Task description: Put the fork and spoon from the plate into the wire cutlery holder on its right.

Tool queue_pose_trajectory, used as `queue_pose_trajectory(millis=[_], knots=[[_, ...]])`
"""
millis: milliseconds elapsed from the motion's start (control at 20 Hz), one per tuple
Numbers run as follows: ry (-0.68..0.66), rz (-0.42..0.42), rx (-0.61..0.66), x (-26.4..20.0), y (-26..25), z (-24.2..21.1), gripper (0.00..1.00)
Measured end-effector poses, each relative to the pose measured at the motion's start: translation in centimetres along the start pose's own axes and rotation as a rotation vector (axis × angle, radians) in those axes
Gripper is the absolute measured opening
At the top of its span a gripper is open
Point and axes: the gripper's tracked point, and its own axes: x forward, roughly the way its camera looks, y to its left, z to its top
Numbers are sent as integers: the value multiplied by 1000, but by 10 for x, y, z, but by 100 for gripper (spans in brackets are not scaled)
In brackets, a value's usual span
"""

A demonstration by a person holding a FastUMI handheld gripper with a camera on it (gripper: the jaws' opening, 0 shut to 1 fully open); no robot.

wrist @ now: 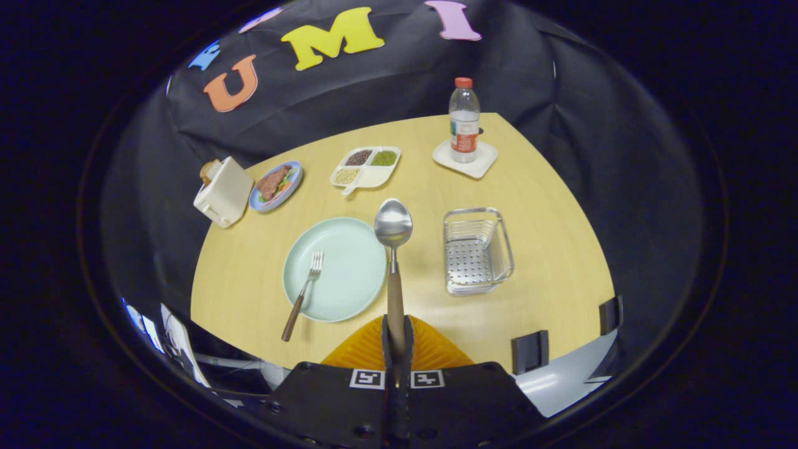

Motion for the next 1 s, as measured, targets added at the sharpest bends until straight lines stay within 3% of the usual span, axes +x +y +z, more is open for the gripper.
queue_pose_trajectory(millis=[250, 450, 850, 1000], knots=[[46, -75, 49, -8, -55, 1, 0], [132, -47, 78, -4, -58, -15, 0], [138, -118, 105, -3, -71, -5, 2], [116, -109, 124, -6, -69, 6, 10]])
